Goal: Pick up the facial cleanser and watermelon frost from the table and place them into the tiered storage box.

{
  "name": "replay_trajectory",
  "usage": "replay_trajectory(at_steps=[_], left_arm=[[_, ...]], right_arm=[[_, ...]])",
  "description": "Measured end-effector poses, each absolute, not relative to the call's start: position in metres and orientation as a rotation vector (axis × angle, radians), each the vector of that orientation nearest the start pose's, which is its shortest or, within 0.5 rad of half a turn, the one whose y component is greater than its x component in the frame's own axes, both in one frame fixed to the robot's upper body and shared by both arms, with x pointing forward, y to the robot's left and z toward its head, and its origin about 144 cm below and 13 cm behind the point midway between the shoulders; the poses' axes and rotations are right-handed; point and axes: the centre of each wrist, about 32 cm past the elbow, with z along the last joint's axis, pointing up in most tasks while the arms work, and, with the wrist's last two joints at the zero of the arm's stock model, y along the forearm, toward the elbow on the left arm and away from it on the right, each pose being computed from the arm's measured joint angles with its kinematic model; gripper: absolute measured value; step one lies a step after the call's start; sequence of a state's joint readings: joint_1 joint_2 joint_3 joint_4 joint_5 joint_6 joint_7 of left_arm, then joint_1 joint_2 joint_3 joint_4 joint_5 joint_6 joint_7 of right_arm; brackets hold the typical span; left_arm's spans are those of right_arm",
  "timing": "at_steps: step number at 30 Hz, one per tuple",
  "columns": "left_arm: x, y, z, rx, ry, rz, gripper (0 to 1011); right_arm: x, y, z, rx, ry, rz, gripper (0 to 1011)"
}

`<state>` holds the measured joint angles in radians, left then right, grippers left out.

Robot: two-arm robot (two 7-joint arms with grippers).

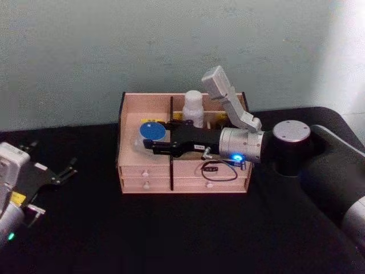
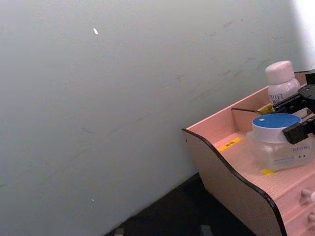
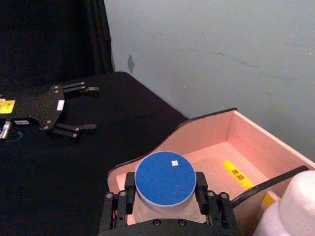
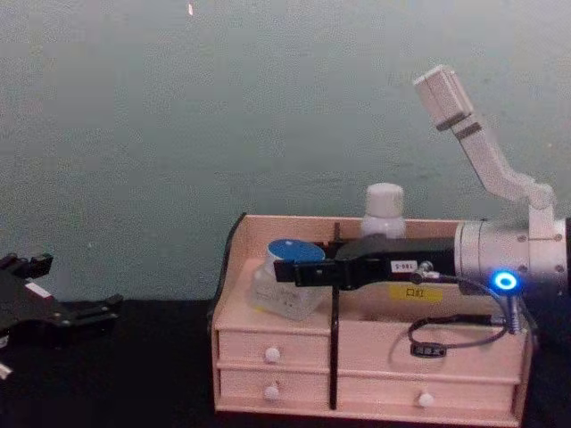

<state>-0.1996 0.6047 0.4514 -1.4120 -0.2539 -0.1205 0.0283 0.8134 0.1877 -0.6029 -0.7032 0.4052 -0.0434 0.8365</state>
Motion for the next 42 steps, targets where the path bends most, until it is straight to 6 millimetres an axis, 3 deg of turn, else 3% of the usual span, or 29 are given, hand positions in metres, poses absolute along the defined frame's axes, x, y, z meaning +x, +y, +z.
replay_trajectory(at_steps=[12,23,42], left_arm=[[0.4886,0.3097,1.1398,0.304,-0.285,1.248,1001],[0.4886,0.3097,1.1398,0.304,-0.285,1.248,1001],[0.4886,0.3097,1.1398,0.304,-0.285,1.248,1002]], right_arm=[[0.6497,-0.2115,1.1879,-0.193,0.049,-0.492,733],[0.6495,-0.2116,1.1877,-0.192,0.049,-0.491,1002],[0.6401,-0.2176,1.1952,-0.140,-0.009,-0.480,1002]])
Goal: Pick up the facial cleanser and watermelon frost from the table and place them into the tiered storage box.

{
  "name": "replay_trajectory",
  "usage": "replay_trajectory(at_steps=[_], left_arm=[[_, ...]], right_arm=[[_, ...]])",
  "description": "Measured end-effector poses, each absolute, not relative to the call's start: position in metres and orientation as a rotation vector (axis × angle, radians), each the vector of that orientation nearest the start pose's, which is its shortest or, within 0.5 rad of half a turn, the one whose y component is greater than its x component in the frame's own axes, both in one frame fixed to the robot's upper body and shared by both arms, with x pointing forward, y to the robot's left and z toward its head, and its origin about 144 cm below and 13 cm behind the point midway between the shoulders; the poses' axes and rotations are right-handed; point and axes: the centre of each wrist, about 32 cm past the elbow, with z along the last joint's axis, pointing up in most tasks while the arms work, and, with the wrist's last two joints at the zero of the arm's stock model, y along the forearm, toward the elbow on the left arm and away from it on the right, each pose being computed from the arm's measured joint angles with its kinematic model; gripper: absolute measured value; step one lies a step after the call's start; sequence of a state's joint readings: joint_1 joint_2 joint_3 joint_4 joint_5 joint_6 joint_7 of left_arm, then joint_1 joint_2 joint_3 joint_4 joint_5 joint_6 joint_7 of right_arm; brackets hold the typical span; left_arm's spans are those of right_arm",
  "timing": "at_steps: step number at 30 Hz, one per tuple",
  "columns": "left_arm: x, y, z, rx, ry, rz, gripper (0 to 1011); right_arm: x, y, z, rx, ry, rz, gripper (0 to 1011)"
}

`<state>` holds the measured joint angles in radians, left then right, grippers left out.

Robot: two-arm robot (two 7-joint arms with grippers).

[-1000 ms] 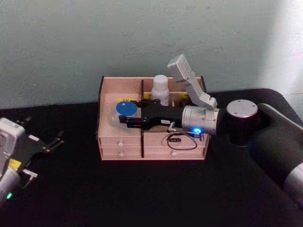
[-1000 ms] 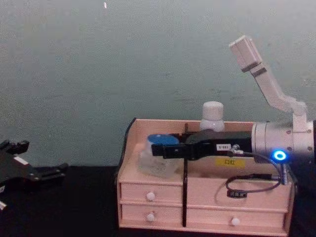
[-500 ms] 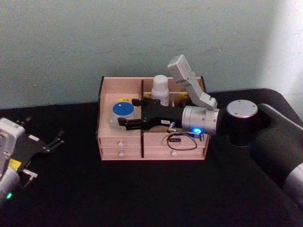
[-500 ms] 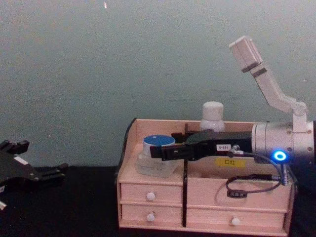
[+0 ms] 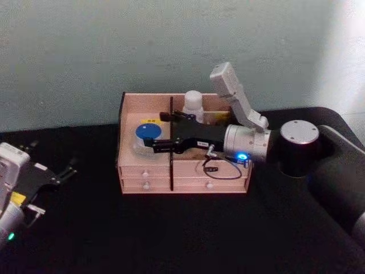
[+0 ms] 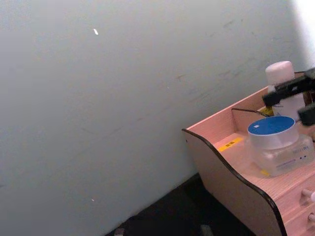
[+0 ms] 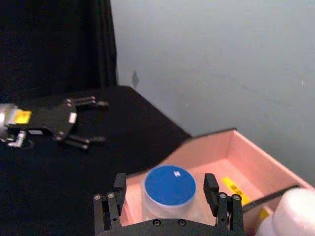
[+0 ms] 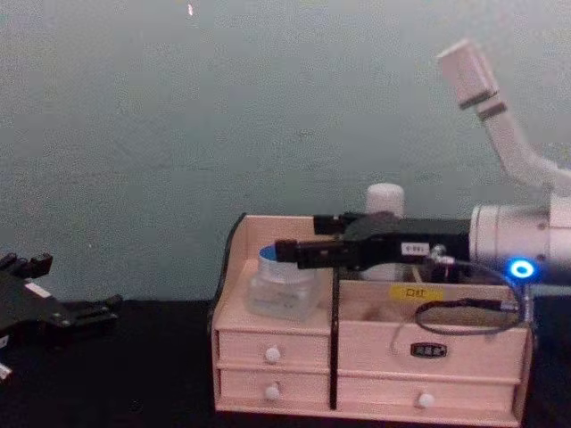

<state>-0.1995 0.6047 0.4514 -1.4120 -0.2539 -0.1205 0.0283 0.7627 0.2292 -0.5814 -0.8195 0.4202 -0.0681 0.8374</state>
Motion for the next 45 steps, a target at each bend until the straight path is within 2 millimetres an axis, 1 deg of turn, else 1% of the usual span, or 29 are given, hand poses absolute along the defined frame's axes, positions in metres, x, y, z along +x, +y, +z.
replay_trajectory(at_steps=[4,8,12,16,18,21,22,25,26,28,30,31,35,36,40,41,44,45], left_arm=[[0.489,0.310,1.140,0.304,-0.285,1.248,1002],[0.489,0.310,1.140,0.304,-0.285,1.248,1001],[0.489,0.310,1.140,0.304,-0.285,1.248,1001],[0.489,0.310,1.140,0.304,-0.285,1.248,1001],[0.489,0.310,1.140,0.304,-0.285,1.248,1001],[0.489,0.310,1.140,0.304,-0.285,1.248,1001],[0.489,0.310,1.140,0.304,-0.285,1.248,1001],[0.489,0.310,1.140,0.304,-0.285,1.248,1001],[0.489,0.310,1.140,0.304,-0.285,1.248,1001],[0.489,0.310,1.140,0.304,-0.285,1.248,1001],[0.489,0.310,1.140,0.304,-0.285,1.248,1001],[0.489,0.310,1.140,0.304,-0.285,1.248,1001],[0.489,0.310,1.140,0.304,-0.285,1.248,1001],[0.489,0.310,1.140,0.305,-0.285,1.248,1001],[0.489,0.310,1.140,0.304,-0.285,1.248,1001],[0.489,0.310,1.140,0.304,-0.285,1.248,1001],[0.489,0.310,1.140,0.304,-0.285,1.248,1001],[0.489,0.310,1.140,0.304,-0.285,1.248,1001]], right_arm=[[0.632,-0.222,1.201,-0.108,-0.036,-0.451,1002],[0.624,-0.227,1.202,-0.089,-0.042,-0.421,1002],[0.614,-0.238,1.199,-0.076,-0.040,-0.376,1002],[0.605,-0.255,1.194,-0.065,-0.028,-0.326,1002],[0.596,-0.271,1.190,-0.059,-0.017,-0.301,1002],[0.589,-0.283,1.188,-0.061,-0.010,-0.293,1002],[0.584,-0.292,1.186,-0.067,-0.005,-0.294,1002],[0.576,-0.305,1.185,-0.081,0.006,-0.306,1002],[0.569,-0.313,1.184,-0.091,0.015,-0.328,1002],[0.563,-0.319,1.184,-0.097,0.024,-0.360,1002],[0.553,-0.330,1.182,-0.089,0.033,-0.444,1002],[0.545,-0.336,1.180,-0.074,0.037,-0.518,1003],[0.533,-0.346,1.179,-0.031,0.028,-0.681,1002],[0.528,-0.350,1.179,-0.011,0.023,-0.761,1002],[0.522,-0.350,1.177,0.011,0.014,-0.937,1002],[0.521,-0.348,1.175,0.008,0.013,-1.007,1002],[0.521,-0.341,1.170,-0.003,0.007,-1.111,1002],[0.521,-0.341,1.170,-0.003,0.007,-1.111,1002]])
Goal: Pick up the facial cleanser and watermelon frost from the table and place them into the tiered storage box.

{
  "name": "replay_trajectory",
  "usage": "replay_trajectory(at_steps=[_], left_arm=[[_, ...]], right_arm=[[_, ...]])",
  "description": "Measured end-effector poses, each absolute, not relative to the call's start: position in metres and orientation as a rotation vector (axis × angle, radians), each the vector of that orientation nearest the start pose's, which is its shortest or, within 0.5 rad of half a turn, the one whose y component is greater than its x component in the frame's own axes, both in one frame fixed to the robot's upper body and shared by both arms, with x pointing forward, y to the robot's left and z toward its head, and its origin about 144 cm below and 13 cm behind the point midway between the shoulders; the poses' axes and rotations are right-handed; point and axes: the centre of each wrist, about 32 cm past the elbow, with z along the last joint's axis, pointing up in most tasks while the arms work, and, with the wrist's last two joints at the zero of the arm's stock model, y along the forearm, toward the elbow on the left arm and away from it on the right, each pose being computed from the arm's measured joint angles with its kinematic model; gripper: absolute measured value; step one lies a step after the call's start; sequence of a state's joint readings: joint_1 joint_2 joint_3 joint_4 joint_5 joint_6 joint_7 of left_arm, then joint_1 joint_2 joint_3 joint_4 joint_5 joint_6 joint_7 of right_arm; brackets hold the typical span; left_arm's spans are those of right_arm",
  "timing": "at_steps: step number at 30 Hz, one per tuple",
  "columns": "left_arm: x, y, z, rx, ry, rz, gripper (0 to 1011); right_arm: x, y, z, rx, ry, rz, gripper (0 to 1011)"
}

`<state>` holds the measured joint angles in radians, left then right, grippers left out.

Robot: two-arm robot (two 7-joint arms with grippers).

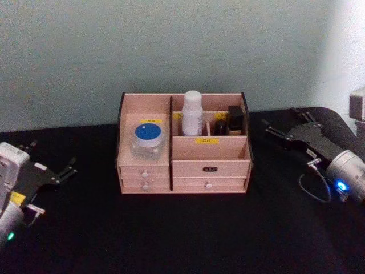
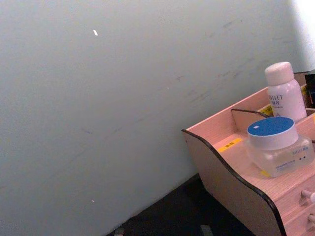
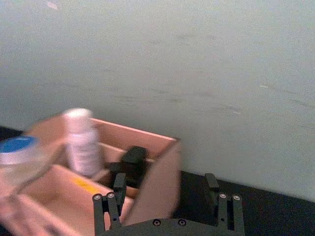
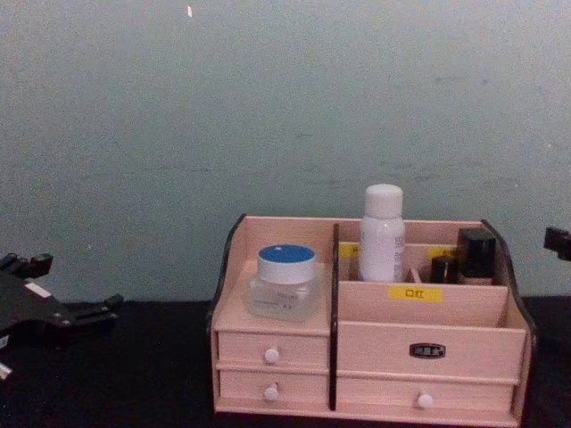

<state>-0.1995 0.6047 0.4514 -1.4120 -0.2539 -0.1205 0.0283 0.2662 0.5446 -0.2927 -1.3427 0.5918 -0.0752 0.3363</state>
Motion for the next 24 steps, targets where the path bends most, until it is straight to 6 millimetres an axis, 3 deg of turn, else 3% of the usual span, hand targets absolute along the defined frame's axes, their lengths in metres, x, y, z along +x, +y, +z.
replay_trajectory(at_steps=[13,24], left_arm=[[0.489,0.310,1.140,0.304,-0.285,1.248,1001],[0.489,0.310,1.140,0.305,-0.285,1.248,1001]], right_arm=[[0.525,-0.293,1.122,-0.147,-0.082,-1.475,1002],[0.529,-0.277,1.099,-0.225,-0.086,-1.545,1002]])
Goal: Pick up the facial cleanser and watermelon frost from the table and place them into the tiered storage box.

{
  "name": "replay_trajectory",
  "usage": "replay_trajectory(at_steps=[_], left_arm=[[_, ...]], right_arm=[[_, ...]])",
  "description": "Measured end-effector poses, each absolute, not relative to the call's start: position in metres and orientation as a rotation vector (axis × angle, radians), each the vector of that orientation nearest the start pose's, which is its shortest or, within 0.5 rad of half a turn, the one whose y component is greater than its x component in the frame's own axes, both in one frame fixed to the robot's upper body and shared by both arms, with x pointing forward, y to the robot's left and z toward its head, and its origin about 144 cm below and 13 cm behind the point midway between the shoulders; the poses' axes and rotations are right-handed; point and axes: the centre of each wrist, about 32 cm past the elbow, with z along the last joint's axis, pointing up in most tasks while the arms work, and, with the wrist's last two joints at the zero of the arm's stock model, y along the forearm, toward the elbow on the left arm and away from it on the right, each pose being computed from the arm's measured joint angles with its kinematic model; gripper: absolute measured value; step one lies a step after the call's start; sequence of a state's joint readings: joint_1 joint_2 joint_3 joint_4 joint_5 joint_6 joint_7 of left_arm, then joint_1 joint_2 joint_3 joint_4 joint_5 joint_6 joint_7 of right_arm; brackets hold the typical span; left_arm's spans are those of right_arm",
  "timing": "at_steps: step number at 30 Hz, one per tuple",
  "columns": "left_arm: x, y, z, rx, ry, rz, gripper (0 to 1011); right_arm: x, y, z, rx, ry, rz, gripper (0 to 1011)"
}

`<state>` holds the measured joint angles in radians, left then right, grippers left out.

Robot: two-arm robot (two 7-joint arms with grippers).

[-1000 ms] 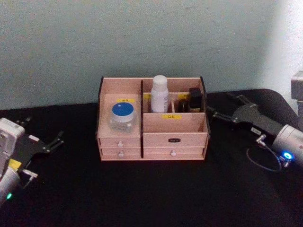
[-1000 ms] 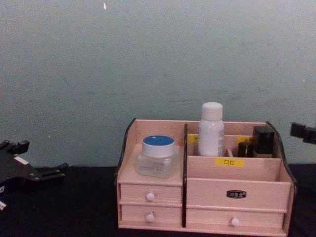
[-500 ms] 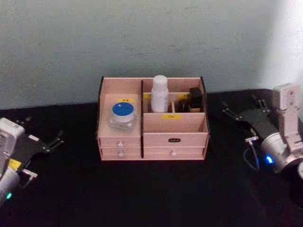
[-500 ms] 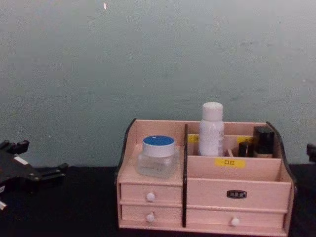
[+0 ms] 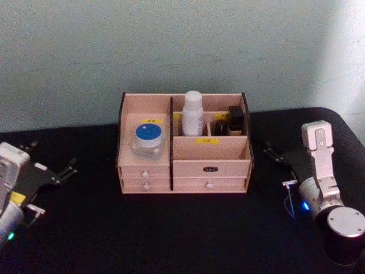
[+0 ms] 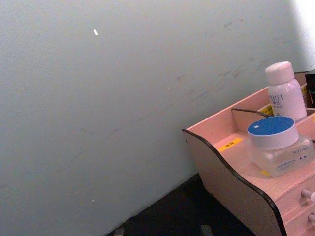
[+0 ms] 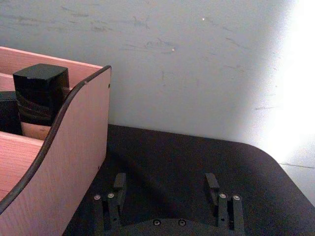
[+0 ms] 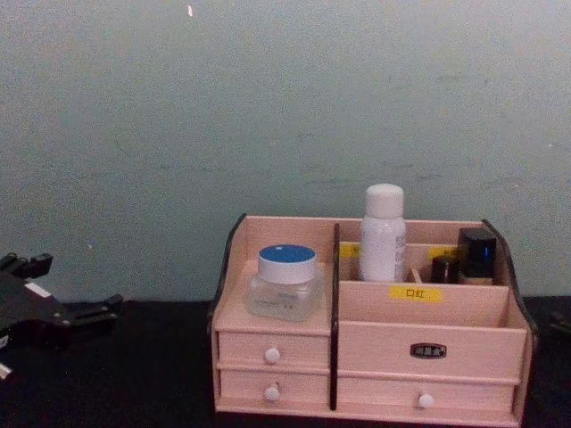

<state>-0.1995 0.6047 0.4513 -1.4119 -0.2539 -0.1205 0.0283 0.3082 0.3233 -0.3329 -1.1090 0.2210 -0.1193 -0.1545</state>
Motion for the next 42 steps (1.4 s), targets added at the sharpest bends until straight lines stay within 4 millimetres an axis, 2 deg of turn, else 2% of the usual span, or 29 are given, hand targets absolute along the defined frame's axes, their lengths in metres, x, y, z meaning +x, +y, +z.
replay_trajectory(at_steps=[42], left_arm=[[0.4886,0.3097,1.1398,0.305,-0.285,1.248,1001]], right_arm=[[0.5278,-0.2780,1.1009,-0.221,-0.090,-1.548,1002]])
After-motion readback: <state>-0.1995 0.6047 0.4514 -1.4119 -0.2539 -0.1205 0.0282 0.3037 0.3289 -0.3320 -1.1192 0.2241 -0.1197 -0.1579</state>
